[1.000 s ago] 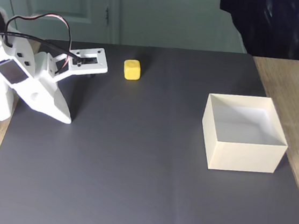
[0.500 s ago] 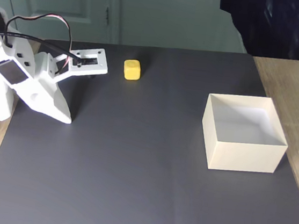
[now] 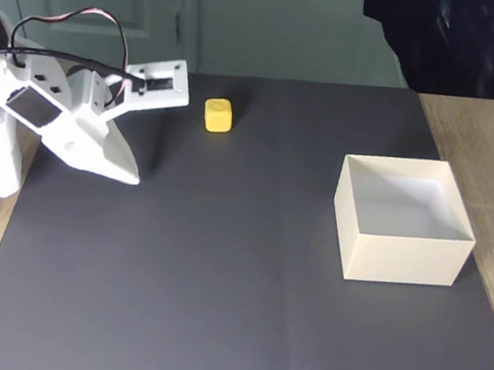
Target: Grasp a cube block and put it in the white box.
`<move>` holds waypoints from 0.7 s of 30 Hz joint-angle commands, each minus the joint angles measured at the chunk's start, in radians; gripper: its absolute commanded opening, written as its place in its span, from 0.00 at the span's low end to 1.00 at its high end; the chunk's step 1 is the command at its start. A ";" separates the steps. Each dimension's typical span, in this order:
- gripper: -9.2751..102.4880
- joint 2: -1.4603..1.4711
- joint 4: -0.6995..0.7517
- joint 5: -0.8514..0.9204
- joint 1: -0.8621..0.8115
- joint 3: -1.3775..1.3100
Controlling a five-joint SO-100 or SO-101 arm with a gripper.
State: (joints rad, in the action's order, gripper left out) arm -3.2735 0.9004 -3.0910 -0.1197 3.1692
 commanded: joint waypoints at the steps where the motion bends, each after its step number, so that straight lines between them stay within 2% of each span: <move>1: 0.08 0.015 -0.035 0.018 0.066 -0.077; 6: 0.08 0.261 -0.190 0.049 0.176 -0.209; 12: 0.08 0.630 -0.408 0.066 0.222 -0.393; 21: 0.08 0.927 -0.552 0.081 0.255 -0.588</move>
State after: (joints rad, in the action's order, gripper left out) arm -2.3930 0.3804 -3.0189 0.1166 2.6584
